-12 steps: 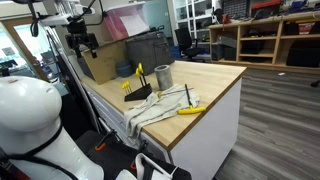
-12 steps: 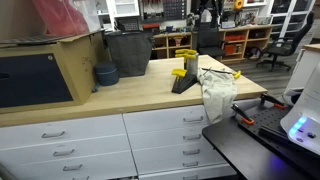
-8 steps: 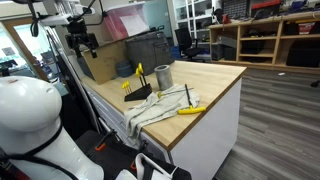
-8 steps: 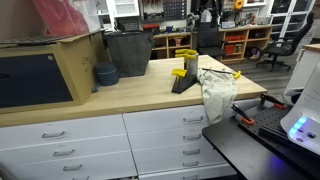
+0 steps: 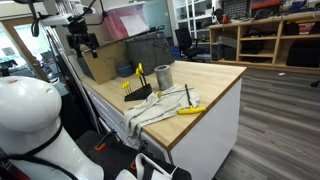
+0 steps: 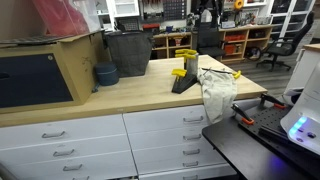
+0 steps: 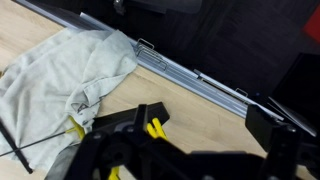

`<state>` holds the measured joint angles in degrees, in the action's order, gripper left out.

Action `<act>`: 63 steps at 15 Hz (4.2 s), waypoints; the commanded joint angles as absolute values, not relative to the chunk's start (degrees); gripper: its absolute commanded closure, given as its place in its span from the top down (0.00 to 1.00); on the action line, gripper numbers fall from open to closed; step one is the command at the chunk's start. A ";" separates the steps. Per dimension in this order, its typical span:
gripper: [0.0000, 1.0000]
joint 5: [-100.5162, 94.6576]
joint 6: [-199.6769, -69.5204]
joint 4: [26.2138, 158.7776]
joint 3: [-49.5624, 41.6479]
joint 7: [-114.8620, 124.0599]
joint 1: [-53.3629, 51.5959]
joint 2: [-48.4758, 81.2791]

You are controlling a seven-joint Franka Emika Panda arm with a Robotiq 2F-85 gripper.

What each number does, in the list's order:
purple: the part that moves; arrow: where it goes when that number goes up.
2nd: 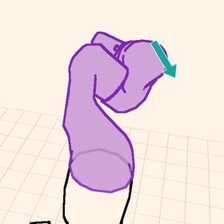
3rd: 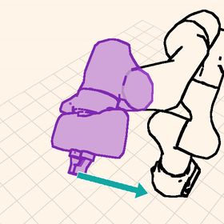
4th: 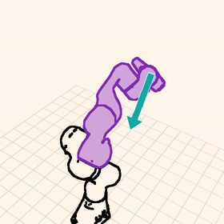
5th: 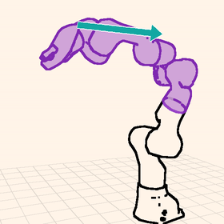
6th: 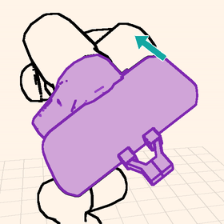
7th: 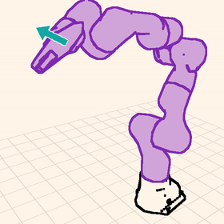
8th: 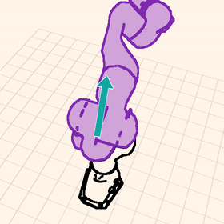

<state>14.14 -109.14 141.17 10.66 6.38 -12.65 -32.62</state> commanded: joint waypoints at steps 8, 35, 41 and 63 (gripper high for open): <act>1.00 11.06 -110.40 139.85 2.75 10.03 -0.72 -23.03; 1.00 -8.82 -131.70 138.55 -2.94 44.79 5.26 3.38; 1.00 -11.01 -134.64 137.43 -6.82 50.97 4.86 7.80; 1.00 -4.27 -141.21 125.21 -6.45 60.69 -1.82 23.78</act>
